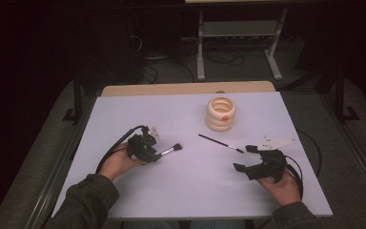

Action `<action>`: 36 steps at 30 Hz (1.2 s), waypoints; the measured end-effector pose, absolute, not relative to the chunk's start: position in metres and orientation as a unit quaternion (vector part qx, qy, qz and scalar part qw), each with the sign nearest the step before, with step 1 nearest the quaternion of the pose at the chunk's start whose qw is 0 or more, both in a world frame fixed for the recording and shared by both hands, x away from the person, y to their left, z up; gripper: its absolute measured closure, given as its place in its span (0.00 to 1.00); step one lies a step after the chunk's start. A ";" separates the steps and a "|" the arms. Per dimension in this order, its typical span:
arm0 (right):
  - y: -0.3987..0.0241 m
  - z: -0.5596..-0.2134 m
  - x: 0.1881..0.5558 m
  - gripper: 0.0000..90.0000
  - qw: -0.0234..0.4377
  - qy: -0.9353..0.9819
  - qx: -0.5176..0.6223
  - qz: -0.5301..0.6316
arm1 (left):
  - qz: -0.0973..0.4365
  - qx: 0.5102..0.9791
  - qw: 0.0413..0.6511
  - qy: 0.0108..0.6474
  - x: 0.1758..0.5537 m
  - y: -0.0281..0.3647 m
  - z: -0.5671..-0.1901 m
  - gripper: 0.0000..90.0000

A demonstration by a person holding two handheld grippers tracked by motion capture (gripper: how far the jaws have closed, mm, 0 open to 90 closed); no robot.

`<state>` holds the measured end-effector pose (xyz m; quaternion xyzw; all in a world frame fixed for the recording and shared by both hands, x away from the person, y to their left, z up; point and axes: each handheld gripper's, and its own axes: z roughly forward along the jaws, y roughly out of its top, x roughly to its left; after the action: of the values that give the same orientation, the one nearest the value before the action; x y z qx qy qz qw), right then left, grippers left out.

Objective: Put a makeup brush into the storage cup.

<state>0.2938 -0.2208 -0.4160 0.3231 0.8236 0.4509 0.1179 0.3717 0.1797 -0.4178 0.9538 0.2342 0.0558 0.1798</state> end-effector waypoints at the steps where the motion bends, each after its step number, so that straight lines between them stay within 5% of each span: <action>1: -0.221 -0.416 0.294 0.17 0.118 0.824 0.323 0.451 | 0.056 0.954 0.180 0.234 0.372 0.180 -0.418 0.76; 7: -0.222 -0.415 0.293 0.17 0.119 0.822 0.325 0.452 | 0.043 0.957 0.168 0.232 0.374 0.176 -0.419 0.86; 21: -0.217 -0.418 0.296 0.17 0.104 0.829 0.326 0.442 | 0.032 0.958 0.147 0.244 0.377 0.172 -0.416 0.89; 36: -0.205 -0.402 0.297 0.17 0.084 0.831 0.323 0.445 | 0.035 0.942 0.222 0.250 0.366 0.184 -0.391 0.89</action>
<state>0.2969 -0.2046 -0.4017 0.3229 0.8313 0.4447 0.0838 0.3661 0.1838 -0.3912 0.9418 0.2500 0.0354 0.2220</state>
